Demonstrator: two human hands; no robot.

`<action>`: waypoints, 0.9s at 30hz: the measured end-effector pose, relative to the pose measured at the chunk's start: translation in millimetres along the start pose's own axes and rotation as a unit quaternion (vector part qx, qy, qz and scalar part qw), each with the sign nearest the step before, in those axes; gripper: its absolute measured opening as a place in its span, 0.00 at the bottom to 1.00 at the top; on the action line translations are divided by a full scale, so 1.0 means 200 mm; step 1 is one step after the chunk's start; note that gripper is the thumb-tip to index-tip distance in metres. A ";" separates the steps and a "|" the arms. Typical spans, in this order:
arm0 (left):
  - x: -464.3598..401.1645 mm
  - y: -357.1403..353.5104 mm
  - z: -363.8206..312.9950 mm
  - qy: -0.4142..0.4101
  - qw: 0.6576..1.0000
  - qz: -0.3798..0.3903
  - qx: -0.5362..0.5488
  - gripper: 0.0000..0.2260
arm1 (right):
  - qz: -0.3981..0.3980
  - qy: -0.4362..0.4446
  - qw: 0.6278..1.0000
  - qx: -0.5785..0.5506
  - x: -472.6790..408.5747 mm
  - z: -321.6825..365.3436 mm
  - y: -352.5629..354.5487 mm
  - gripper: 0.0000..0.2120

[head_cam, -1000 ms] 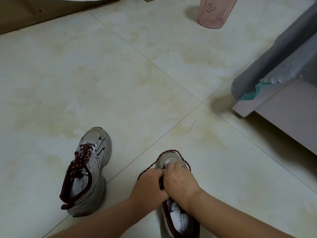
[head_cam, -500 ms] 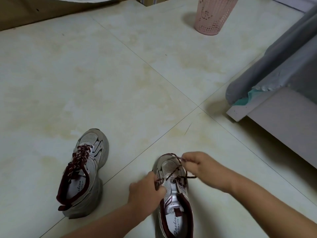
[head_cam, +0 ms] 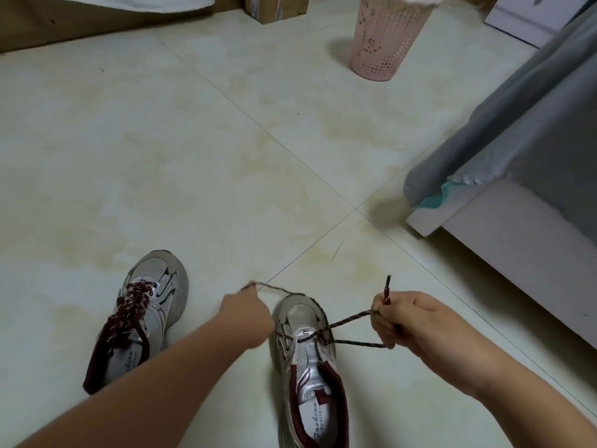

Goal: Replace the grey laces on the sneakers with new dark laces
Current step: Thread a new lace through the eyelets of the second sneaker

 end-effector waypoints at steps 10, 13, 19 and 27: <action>0.19 0.21 -0.25 -0.219 0.924 -0.163 0.268 0.30 | -0.100 -0.029 0.993 -0.063 0.02 -0.07 -0.02 0.18; 0.22 0.01 -0.30 -0.237 0.937 -0.083 0.244 0.24 | -0.115 -0.015 0.978 -0.172 -0.01 -0.02 -0.05 0.19; 0.23 -0.17 -0.26 -0.148 0.955 -0.173 0.190 0.33 | -0.143 -0.010 0.981 -0.131 -0.03 0.09 -0.03 0.16; 0.15 -0.32 -0.22 0.027 0.894 0.093 0.437 0.30 | -0.118 0.011 0.987 -0.104 -0.03 0.25 -0.06 0.16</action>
Point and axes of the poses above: each hand's wrist, its own x-axis away from the middle knuckle, its own y-axis out of the back of the hand, z = x × y, the point moved 7 cm from there along -x, towards the middle knuckle, and after that the axes turned 12 degrees about y, right-handed, at the moved point
